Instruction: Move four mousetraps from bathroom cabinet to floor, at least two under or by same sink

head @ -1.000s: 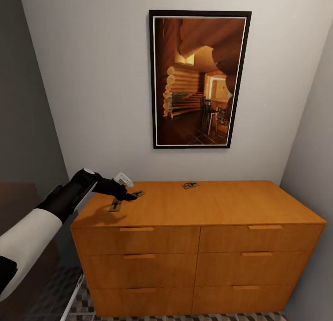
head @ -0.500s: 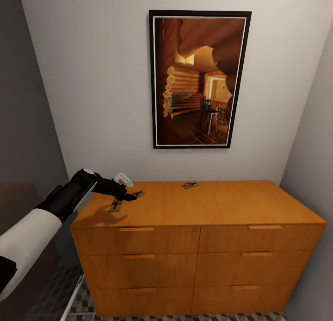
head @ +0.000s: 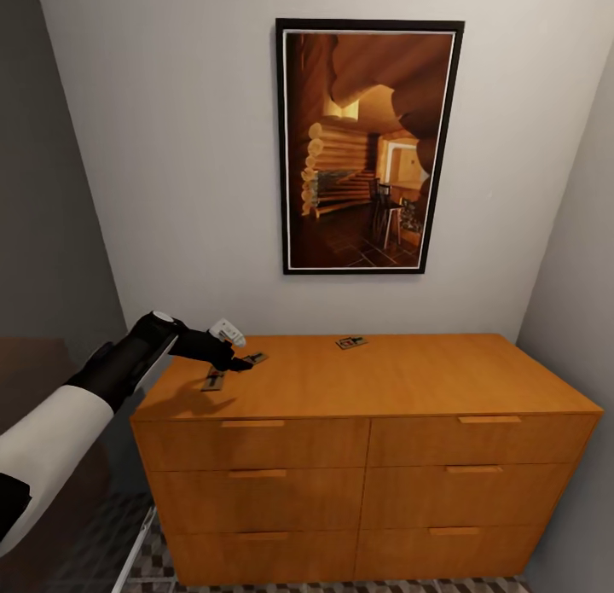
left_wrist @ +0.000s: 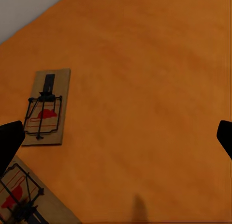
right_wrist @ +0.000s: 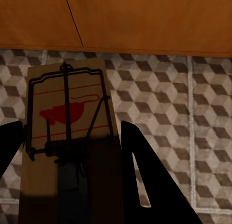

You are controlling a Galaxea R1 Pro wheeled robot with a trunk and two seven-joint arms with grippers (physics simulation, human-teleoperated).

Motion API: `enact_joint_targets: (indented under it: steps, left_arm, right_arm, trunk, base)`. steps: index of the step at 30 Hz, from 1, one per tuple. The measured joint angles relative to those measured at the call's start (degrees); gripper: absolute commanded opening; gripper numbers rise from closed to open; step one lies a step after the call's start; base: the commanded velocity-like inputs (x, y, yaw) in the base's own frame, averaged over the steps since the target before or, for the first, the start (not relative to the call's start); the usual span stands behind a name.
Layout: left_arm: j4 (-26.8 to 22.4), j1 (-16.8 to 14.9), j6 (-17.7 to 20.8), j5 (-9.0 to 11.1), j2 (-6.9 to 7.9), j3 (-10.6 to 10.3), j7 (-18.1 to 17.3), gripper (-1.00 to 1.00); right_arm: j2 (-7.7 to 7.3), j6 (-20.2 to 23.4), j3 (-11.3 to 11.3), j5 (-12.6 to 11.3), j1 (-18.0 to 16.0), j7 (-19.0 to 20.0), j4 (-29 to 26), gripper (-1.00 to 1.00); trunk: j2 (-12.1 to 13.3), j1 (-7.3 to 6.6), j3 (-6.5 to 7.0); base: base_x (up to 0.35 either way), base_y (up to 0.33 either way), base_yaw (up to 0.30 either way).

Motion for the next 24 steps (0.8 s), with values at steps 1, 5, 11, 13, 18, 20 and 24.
enact_joint_targets:
  steps: [1, 5, 11, 13, 18, 20, 24]
  left_arm:
    - [0.00, 0.00, -0.03, 0.00, 0.11, 0.01, -0.39, 1.00]
    - [0.01, -0.01, -0.08, 0.01, 0.41, 0.02, -1.01, 1.00]
    - [0.00, 0.00, -0.10, 0.01, 0.49, 0.05, -1.15, 1.00]
    - [-0.01, 0.00, -0.10, 0.01, 0.58, 0.04, -1.16, 1.00]
    - [0.05, 0.00, -0.10, 0.01, 1.09, 0.09, -1.17, 1.00]
    - [0.05, 0.00, -0.10, 0.01, 1.14, 0.09, -1.17, 1.00]
    - [0.06, 0.00, -0.10, 0.01, 1.19, 0.11, -1.17, 1.00]
  right_arm:
    - [0.00, 0.00, 0.02, 0.00, 0.00, 0.00, 0.00, -1.00]
    - [0.00, 0.01, 0.00, 0.00, 0.01, 0.01, -0.01, -1.00]
    - [0.00, 0.00, 0.02, 0.00, 0.00, 0.00, 0.00, -1.00]
    - [0.00, 0.00, 0.00, 0.00, 0.00, -0.01, 0.00, -1.00]
    - [0.00, 0.00, 0.01, 0.00, 0.00, -0.01, 0.00, -1.00]
    - [0.00, 0.00, 0.00, 0.00, 0.00, -0.01, 0.00, -1.00]
    - [0.00, 0.00, 0.04, 0.00, 0.00, -0.01, 0.01, -1.00]
  trunk:
    - [0.00, 0.00, 0.00]
    - [0.00, 0.00, 0.00]
    - [0.00, 0.00, 0.00]
    - [0.00, 0.00, 0.00]
    - [0.00, 0.00, 0.00]
    - [0.00, 0.00, 0.00]
    - [0.00, 0.00, 0.00]
  base:
    - [0.000, 0.149, 0.000]
    - [0.000, 0.207, 0.000]
    - [0.000, 0.091, 0.000]
    - [0.000, 0.021, 0.000]
    - [0.000, 0.007, 0.000]
    - [0.000, 0.002, 0.000]
    - [0.000, 0.000, 0.000]
